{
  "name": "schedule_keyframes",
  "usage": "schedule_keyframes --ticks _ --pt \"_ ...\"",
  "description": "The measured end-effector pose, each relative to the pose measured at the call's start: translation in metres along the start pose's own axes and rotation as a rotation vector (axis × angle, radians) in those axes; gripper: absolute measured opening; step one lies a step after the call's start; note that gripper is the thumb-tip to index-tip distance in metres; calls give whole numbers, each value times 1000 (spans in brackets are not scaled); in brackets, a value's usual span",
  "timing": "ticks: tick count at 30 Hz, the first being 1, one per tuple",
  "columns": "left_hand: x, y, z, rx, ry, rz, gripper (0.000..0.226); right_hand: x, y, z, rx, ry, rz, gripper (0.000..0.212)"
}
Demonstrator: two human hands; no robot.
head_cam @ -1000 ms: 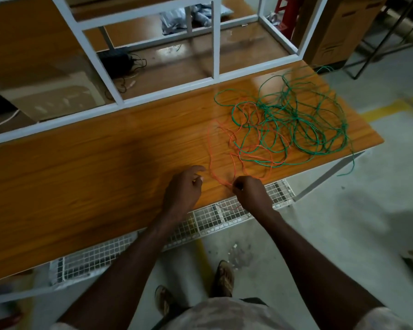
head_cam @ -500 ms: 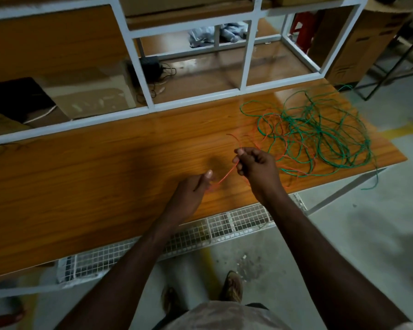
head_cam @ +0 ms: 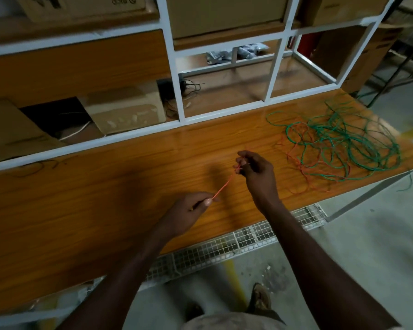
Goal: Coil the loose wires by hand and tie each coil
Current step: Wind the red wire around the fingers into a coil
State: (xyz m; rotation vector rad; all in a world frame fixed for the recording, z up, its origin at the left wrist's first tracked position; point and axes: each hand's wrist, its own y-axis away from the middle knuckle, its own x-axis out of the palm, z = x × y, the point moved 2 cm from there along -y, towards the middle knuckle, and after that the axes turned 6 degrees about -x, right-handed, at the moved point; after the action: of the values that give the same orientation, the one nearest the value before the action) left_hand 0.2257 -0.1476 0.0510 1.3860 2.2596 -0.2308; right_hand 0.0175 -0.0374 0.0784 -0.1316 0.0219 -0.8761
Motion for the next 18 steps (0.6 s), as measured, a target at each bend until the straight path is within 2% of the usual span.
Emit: schedule_keyframes --ticks 5,9,12,15,18 --pt "-27 9 10 -24 51 62 36 23 -6 2 36 -56 -38 37" --pt "-44 7 3 -21 161 134 26 39 -17 5 20 -7 0 46" --pt "-56 -1 -10 -76 338 185 29 45 -32 0 -57 191 32 42" --pt "-68 -16 -32 -79 554 244 35 50 -50 -10 -124 351 55 28" --pt "-73 -31 -47 -80 725 279 40 60 -70 -25 -182 606 177 25"
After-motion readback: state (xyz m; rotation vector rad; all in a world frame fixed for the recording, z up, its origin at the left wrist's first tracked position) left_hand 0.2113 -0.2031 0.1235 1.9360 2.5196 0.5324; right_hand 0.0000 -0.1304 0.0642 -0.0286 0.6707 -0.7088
